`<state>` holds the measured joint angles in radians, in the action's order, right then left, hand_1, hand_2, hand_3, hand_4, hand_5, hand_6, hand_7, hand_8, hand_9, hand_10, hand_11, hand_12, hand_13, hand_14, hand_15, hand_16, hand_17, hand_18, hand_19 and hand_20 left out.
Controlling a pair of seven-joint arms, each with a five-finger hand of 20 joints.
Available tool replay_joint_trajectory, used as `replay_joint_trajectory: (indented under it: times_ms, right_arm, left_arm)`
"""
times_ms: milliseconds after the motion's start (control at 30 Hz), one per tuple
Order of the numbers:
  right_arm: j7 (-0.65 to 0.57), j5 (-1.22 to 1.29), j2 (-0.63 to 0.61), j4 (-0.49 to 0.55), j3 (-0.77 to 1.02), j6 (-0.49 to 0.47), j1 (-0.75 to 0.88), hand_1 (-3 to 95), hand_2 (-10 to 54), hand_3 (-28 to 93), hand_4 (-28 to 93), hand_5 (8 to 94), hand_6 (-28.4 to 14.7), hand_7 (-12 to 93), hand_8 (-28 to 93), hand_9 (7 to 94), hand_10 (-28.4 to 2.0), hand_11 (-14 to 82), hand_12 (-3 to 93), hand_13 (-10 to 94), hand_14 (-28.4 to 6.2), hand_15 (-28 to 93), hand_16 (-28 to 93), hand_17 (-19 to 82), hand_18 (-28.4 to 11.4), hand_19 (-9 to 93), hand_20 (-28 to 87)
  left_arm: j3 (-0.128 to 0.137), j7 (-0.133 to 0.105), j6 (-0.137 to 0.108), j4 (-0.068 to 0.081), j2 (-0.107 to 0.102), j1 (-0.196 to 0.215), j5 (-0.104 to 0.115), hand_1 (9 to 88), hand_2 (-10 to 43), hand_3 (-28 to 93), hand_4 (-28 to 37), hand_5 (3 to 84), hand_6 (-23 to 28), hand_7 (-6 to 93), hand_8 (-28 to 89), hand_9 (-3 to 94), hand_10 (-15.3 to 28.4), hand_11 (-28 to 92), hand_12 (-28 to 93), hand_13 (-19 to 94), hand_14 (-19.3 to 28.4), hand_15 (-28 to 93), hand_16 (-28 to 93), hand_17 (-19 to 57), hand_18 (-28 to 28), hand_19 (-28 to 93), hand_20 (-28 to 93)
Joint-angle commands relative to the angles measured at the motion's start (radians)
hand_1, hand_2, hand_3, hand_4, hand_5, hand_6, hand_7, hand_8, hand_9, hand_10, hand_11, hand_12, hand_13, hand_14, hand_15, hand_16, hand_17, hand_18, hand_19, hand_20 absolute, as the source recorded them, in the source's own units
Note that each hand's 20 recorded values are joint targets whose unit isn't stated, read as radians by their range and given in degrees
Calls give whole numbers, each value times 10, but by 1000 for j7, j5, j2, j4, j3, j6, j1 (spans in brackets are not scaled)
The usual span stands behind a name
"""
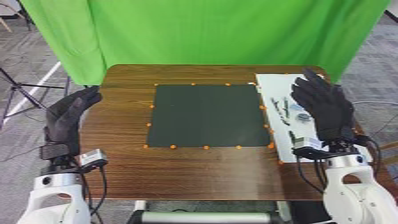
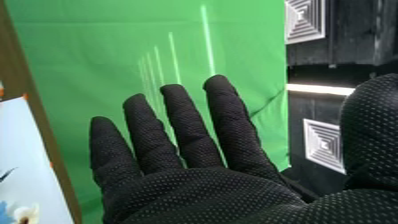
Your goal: Arrange flowers
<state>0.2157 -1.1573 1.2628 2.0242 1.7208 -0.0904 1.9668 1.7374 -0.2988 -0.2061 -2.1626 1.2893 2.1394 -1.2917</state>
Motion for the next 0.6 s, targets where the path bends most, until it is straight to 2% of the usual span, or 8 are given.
replay_joint_trajectory:
  times_ms: [33, 133, 233, 333, 400, 467, 533, 600]
  right_arm:
    - [-7, -31, -2, -11, -11, -14, 6, 58, 45, 656, -194, 394, -53, 25, -47, 372, -151, 36, 134, 273, -165, 65, 153, 130, -170, 7, 194]
    - [-19, -44, -3, -5, -18, 13, 8, 63, 41, 659, -192, 396, -51, 27, -48, 372, -150, 36, 135, 273, -166, 66, 153, 131, -171, 6, 195]
    - [-9, -84, -24, 21, -64, 194, 11, 105, -43, 694, -177, 432, -41, 52, -50, 406, -156, 49, 147, 293, -166, 76, 156, 144, -175, 11, 201]
    - [-62, -111, -41, 53, -63, 257, 27, 147, -87, 708, -172, 460, -40, 77, -58, 445, -158, 58, 166, 325, -164, 96, 164, 179, -173, 23, 231]
    - [-115, -143, -58, 77, -62, 282, 42, 170, -94, 706, -170, 467, -41, 86, -60, 457, -163, 58, 178, 348, -169, 107, 176, 213, -172, 30, 286]
    - [-135, -186, -78, 81, -74, 325, 47, 203, -95, 697, -169, 475, -42, 97, -61, 483, -166, 65, 187, 417, -176, 138, 201, 246, -170, 85, 348]
    - [-187, -238, -106, 101, -102, 432, 55, 238, -95, 689, -170, 485, -44, 105, -60, 515, -163, 74, 200, 498, -169, 167, 248, 276, -169, 187, 424]
    - [-259, -286, -126, 133, -114, 511, 70, 257, -95, 686, -171, 509, -43, 127, -60, 560, -163, 113, 224, 574, -159, 234, 296, 289, -178, 300, 477]
  left_arm:
    - [-12, 7, 30, 13, -12, -30, 11, 286, 55, 601, -207, 514, 65, 151, -64, 498, 171, 209, 96, 340, 181, 185, -39, 48, 69, 110, 105]
    - [-10, 11, 26, 10, -7, -26, 10, 286, 56, 601, -208, 515, 65, 151, -65, 498, 171, 209, 96, 341, 181, 185, -40, 49, 71, 113, 106]
    - [-5, 9, 25, 9, -8, -20, 25, 285, 56, 602, -207, 514, 65, 152, -65, 498, 171, 209, 96, 340, 181, 186, -40, 48, 73, 115, 105]
    - [5, 15, 37, 6, -20, -10, 29, 283, 55, 604, -205, 514, 65, 152, -65, 498, 171, 209, 96, 341, 181, 185, -40, 48, 74, 117, 105]
    - [17, 19, 34, 0, -21, 3, 24, 283, 55, 603, -205, 514, 65, 152, -65, 497, 171, 208, 96, 340, 181, 184, -40, 47, 76, 118, 105]
    - [27, 21, 20, -6, -21, 17, 33, 284, 54, 603, -206, 514, 65, 152, -65, 497, 170, 208, 96, 340, 182, 184, -40, 48, 78, 121, 106]
    - [31, 21, 14, -9, -21, 24, 54, 284, 54, 603, -206, 514, 65, 151, -65, 497, 170, 208, 97, 339, 182, 184, -39, 48, 79, 123, 106]
    - [33, 24, 17, -11, -22, 25, 52, 284, 54, 602, -206, 514, 65, 151, -65, 496, 170, 208, 97, 340, 183, 185, -39, 48, 81, 124, 107]
